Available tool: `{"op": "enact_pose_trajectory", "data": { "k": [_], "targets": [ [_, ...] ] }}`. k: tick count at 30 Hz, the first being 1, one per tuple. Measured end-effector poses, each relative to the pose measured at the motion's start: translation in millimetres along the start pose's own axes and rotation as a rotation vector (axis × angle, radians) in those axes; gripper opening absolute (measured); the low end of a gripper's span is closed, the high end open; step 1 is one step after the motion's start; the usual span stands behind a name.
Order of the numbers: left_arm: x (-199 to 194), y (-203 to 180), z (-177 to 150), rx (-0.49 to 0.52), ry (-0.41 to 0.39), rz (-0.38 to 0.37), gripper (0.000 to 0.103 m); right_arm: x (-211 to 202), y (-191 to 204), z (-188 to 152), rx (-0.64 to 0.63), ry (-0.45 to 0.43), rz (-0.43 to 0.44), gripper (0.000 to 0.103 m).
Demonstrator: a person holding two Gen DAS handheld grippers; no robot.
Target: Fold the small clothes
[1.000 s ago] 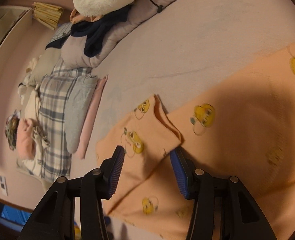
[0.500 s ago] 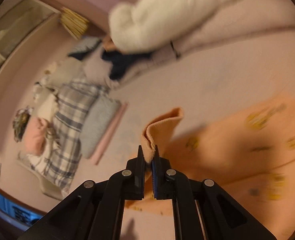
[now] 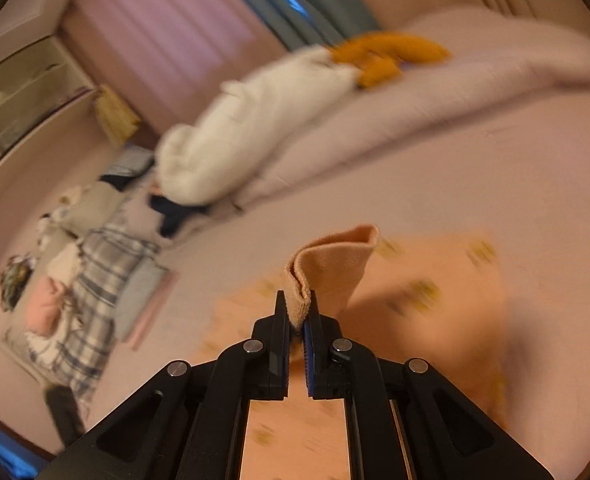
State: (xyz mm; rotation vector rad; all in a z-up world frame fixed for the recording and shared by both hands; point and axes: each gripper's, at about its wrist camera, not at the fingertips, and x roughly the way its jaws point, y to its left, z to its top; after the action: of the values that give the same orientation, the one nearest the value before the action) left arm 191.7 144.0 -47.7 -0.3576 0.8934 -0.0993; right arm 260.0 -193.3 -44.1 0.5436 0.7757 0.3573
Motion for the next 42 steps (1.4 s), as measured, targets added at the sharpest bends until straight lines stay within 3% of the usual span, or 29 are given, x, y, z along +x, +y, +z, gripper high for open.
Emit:
{"op": "enact_pose_trajectory", "data": {
  "k": [4,6,7,11,15,16,17,21,23,25,29,31,34,36,40,42],
  "targets": [
    [16.1,-21.1,9.6,0.053,0.026,0.012,0.067,19.0,-55.5,-19.4,0.160,0.092,-0.002,0.008],
    [23.6,-31.4,17.9,0.084,0.028,0.016,0.067,22.4,-70.1,-25.6,0.258,0.126,0.046,0.022],
    [27.4,-36.0,22.1,0.097,0.027,0.021,0.067,23.0,-78.0,-27.3,0.308,0.128,0.094,0.034],
    [44.3,-51.5,39.2,0.132,0.023,0.018,0.071,24.0,-82.5,-23.0,0.370,0.103,0.152,0.035],
    [76.1,-60.8,56.1,0.134,0.071,0.028,0.072,32.4,-67.6,-8.2,0.286,0.137,0.083,0.031],
    [83.5,-61.6,57.8,0.130,0.087,0.031,0.072,31.4,-62.0,-6.3,0.231,0.143,0.045,0.014],
    [91.1,-61.5,58.1,0.126,0.106,0.035,0.072,29.5,-51.3,0.2,0.159,0.131,-0.006,0.007],
    [117.4,-59.1,51.6,0.130,0.170,0.077,0.072,13.4,-40.1,10.4,0.042,0.039,-0.044,0.007],
    [122.1,-58.7,47.4,0.143,0.172,0.086,0.074,23.4,-44.3,10.1,-0.010,0.068,-0.139,0.007],
    [122.4,-63.0,46.3,0.167,0.162,0.089,0.078,41.7,-51.5,6.0,-0.083,0.116,-0.311,0.007],
    [121.5,-65.8,44.1,0.196,0.167,0.094,0.080,35.8,-49.0,5.4,-0.099,0.085,-0.333,0.007],
    [121.8,-63.7,43.4,0.196,0.165,0.090,0.080,23.9,-39.0,5.7,-0.137,0.022,-0.379,0.008],
    [121.8,-62.1,41.7,0.195,0.161,0.093,0.081,12.7,-23.6,1.1,-0.191,-0.023,-0.307,0.008],
    [122.6,-64.1,39.9,0.198,0.156,0.102,0.081,15.9,-16.6,-6.9,-0.222,0.036,-0.214,0.008],
    [123.0,-67.8,37.8,0.206,0.155,0.118,0.082,44.7,-24.9,-27.1,-0.277,0.202,-0.296,0.008],
    [115.3,-66.3,35.1,0.192,0.160,0.105,0.082,36.6,-29.3,-29.9,-0.254,0.177,-0.276,0.008]
  ]
}}
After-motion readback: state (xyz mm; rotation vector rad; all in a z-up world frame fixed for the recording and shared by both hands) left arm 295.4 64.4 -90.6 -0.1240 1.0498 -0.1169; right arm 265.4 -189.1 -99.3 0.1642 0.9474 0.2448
